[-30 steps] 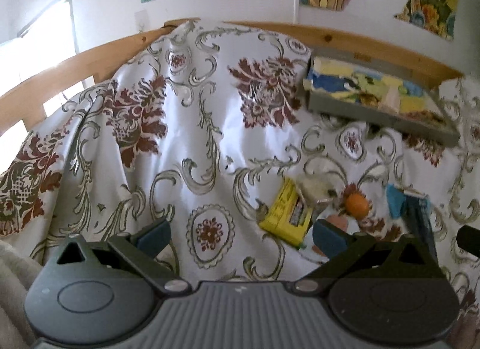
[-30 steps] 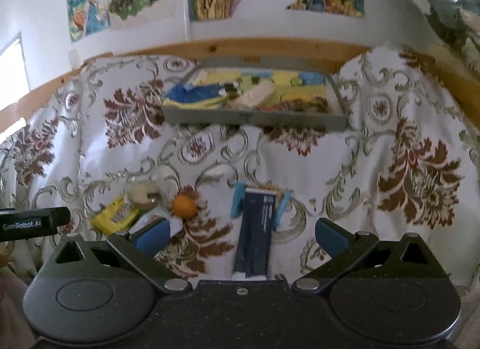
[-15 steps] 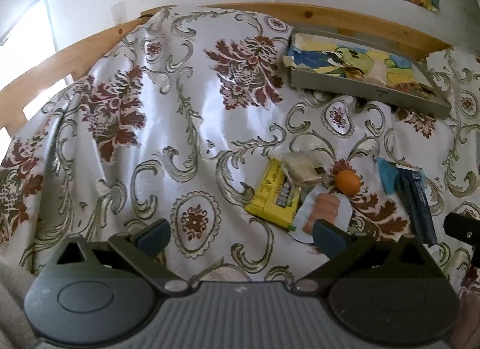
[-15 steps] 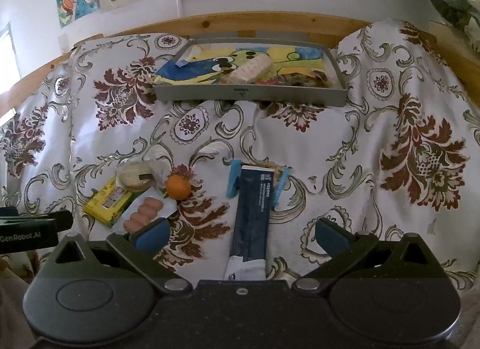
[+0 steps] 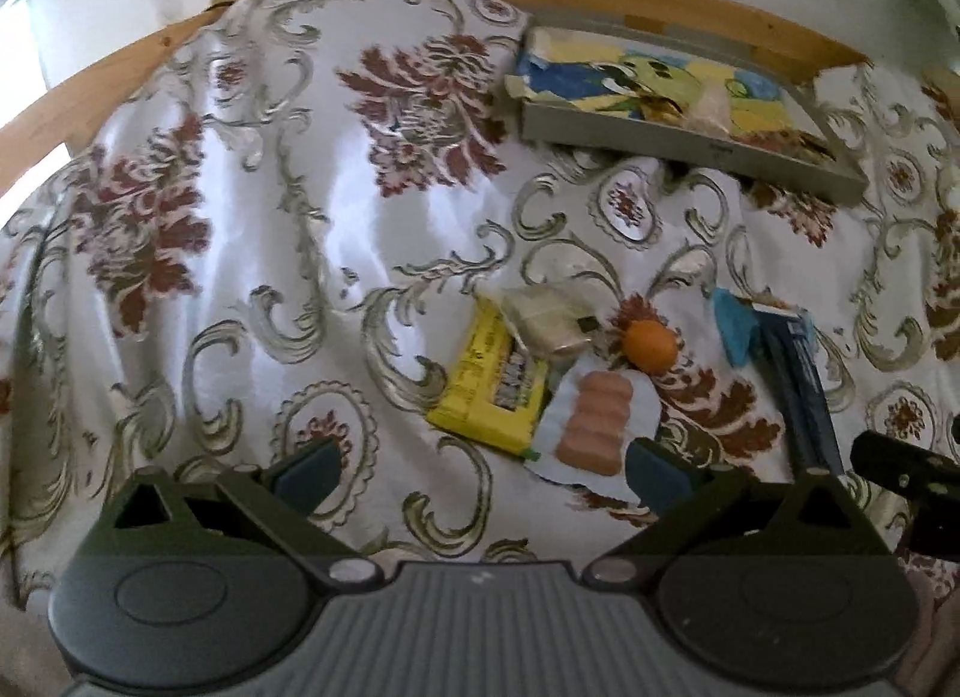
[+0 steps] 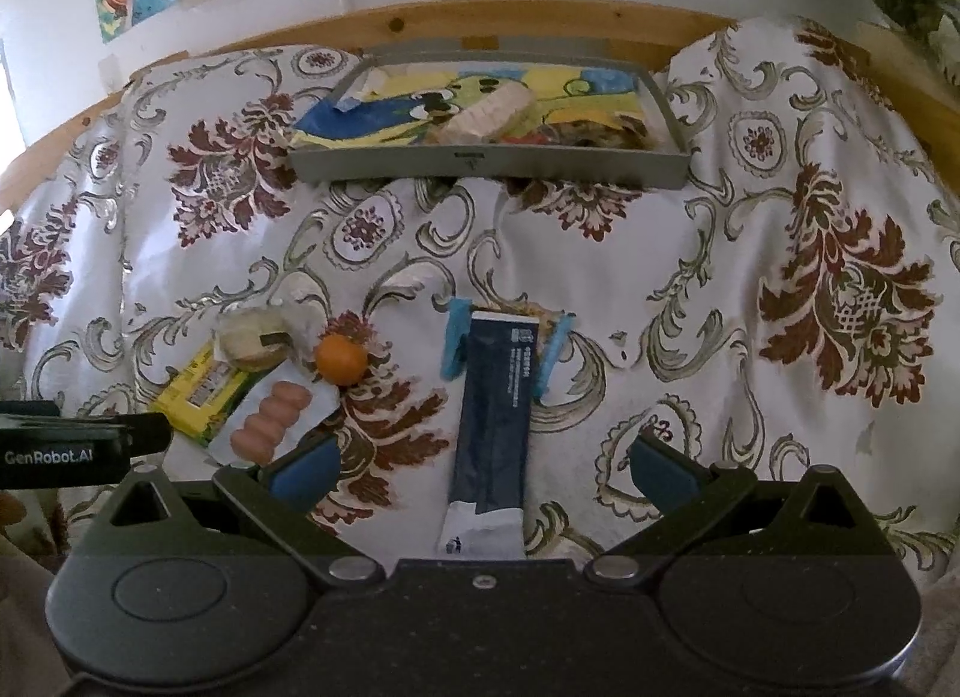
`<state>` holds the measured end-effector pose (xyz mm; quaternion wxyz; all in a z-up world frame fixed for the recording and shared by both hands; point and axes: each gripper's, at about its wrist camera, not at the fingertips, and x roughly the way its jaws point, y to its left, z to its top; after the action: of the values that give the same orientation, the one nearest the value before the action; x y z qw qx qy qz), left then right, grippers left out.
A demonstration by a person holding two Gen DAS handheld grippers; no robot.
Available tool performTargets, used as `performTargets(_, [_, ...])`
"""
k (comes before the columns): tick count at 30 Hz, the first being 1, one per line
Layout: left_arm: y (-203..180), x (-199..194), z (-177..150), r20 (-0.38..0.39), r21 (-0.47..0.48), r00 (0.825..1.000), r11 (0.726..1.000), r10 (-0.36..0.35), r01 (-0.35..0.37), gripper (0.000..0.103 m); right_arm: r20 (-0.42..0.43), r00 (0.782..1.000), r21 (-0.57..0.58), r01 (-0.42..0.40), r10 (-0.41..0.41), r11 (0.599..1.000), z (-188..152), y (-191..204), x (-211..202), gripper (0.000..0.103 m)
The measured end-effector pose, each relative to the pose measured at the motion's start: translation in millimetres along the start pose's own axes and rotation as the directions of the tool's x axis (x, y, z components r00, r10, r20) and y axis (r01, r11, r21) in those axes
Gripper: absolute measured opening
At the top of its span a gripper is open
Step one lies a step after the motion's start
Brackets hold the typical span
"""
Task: Organize snacks
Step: 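Lower the right tool onto the dark blue stick pack and close it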
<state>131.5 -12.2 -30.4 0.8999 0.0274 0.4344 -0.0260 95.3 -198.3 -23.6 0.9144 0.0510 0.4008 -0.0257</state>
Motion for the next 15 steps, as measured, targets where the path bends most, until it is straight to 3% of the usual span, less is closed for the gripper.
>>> performTargets(7, [-7.4, 14.4, 9.3, -0.031, 0.062, 0.995, 0.994, -0.091, 0.092, 0.103, -0.019, 1.0, 0.028, -0.004, 0.005, 1.0, 2.6, -4.0, 6.8, 0.102])
performTargets(15, [-13.4, 26.3, 13.5, -0.033, 0.093, 0.992, 0.988, -0.119, 0.121, 0.103, -0.04, 0.999, 0.059, 0.002, 0.0, 0.998, 6.7, -8.7, 16.9, 0.102])
